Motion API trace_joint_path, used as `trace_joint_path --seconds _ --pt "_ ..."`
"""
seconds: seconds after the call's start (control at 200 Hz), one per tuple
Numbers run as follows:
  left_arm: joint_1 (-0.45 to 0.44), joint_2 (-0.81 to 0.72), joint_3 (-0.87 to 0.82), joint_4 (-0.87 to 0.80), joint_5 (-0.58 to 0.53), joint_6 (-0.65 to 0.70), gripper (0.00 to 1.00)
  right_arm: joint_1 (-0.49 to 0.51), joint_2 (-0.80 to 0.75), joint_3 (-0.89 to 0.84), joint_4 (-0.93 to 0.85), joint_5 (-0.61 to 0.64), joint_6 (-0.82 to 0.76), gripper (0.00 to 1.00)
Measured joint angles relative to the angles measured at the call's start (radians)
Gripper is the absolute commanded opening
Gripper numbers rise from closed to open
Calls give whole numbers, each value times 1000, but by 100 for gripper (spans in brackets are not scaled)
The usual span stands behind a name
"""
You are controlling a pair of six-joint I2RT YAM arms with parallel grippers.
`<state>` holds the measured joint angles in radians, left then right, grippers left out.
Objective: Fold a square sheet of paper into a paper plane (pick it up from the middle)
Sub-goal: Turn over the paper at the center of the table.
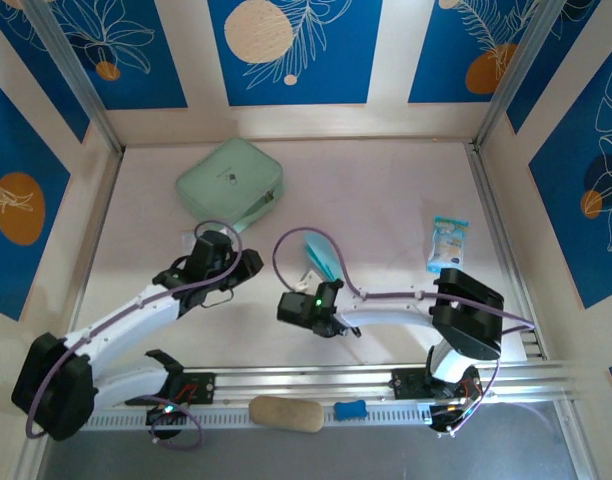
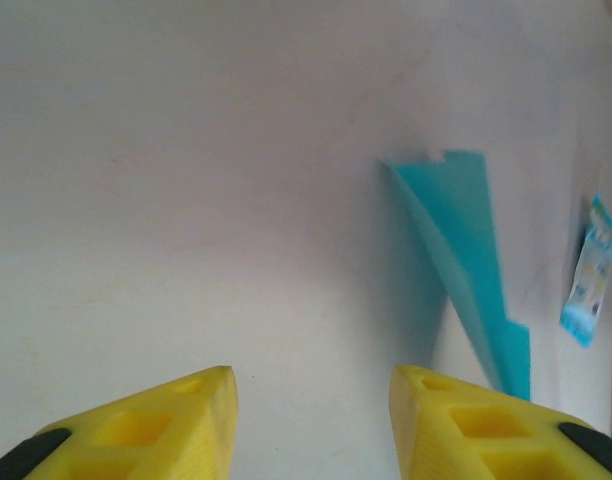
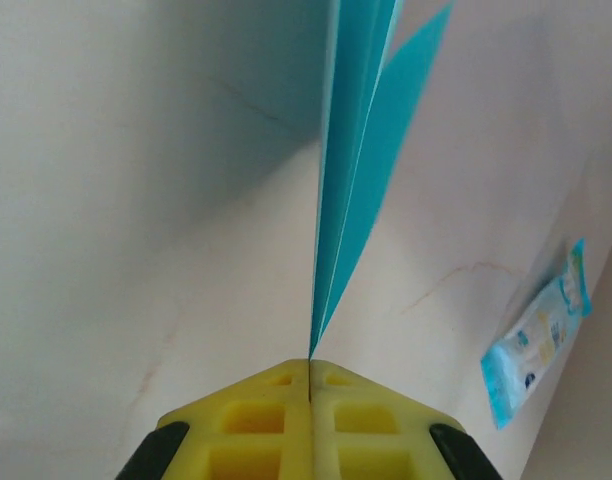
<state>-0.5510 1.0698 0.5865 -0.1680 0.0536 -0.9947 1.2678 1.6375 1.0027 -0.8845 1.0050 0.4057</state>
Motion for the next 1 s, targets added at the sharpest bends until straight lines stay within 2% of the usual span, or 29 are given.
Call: trace_joint_path --seconds 0.08,0.135,0.18,0.305,0.405,0.485,0.57,0.64,0.695,0.82,1.0 --pt "24 -52 -37 -6 -13 -19 46 34 -2 -1 35 -40 -21 15" --pt "36 -75 -52 -17 -18 -23 46 45 -7 -1 56 -85 -25 29" --pt "41 -82 -55 -27 -19 -26 46 45 -20 -2 78 -129 -35 36" --pt "45 -79 -55 -29 -18 -26 46 16 -112 -22 154 -277 -42 45" --pt "47 -66 -55 -27 -13 -26 45 -39 -232 -67 220 -391 -35 46" --pt "47 -50 -55 -26 -2 -26 44 -130 -338 -117 280 -510 -19 37" --pt "47 -30 -55 -15 13 -29 39 -303 -427 -187 365 -699 24 25" --pt "47 -7 -55 3 32 -29 37 -442 -451 -245 439 -851 75 18" --pt "47 12 -55 14 47 -29 35 -514 -440 -279 482 -948 101 14" --pt "47 48 -55 38 79 -32 30 -572 -352 -298 539 -1125 152 6" --pt "47 87 -55 75 114 -42 26 -588 -175 -292 608 -1282 185 3"
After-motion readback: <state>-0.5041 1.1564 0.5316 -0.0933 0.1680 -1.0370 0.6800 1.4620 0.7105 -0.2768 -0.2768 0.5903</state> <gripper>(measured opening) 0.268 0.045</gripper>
